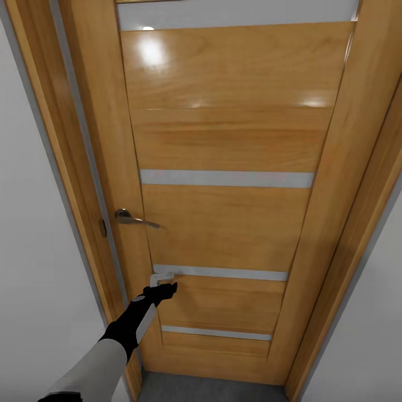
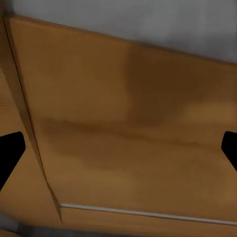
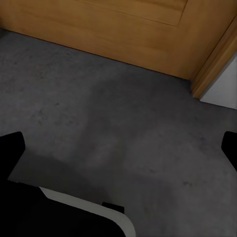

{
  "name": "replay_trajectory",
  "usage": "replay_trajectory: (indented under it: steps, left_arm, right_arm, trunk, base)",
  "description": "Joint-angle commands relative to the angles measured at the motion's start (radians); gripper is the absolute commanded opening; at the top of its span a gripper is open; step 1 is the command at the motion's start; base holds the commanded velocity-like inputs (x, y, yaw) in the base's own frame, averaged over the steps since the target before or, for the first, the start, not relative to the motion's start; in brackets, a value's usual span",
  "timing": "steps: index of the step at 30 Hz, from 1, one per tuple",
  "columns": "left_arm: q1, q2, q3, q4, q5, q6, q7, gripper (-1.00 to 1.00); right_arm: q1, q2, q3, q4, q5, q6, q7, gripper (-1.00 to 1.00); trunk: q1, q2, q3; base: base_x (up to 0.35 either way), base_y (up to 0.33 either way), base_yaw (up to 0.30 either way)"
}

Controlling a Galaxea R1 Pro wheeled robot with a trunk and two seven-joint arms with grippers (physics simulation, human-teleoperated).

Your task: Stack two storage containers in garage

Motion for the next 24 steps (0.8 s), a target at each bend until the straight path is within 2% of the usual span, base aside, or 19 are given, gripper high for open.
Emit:
replay_trajectory:
  steps: [1, 14, 24]
  left_arm:
    - [0.0, 0.0, 0.003, -0.002, 0.008, 0.006, 0.001, 1.0]
    - [0.0, 0.001, 0.003, -0.002, 0.008, 0.005, -0.001, 1.0]
    - [0.0, 0.001, 0.004, -0.002, 0.009, 0.005, -0.002, 1.0]
  right_arm:
    - [0.001, 0.0, 0.004, -0.002, -0.002, -0.001, 0.0, 1.0]
    - [0.001, 0.0, 0.005, -0.002, -0.001, -0.001, 0.0, 1.0]
    - [0.001, 0.0, 0.004, -0.002, 0.002, -0.001, 0.0, 1.0]
  trunk:
    - [0.0, -0.001, -0.001]
    - [0.0, -0.001, -0.001]
    - [0.0, -0.001, -0.001]
  base:
    - [0.0, 0.0, 0.0]
    - [0.014, 0.0, 0.0]
    - [0.283, 0.0, 0.0]
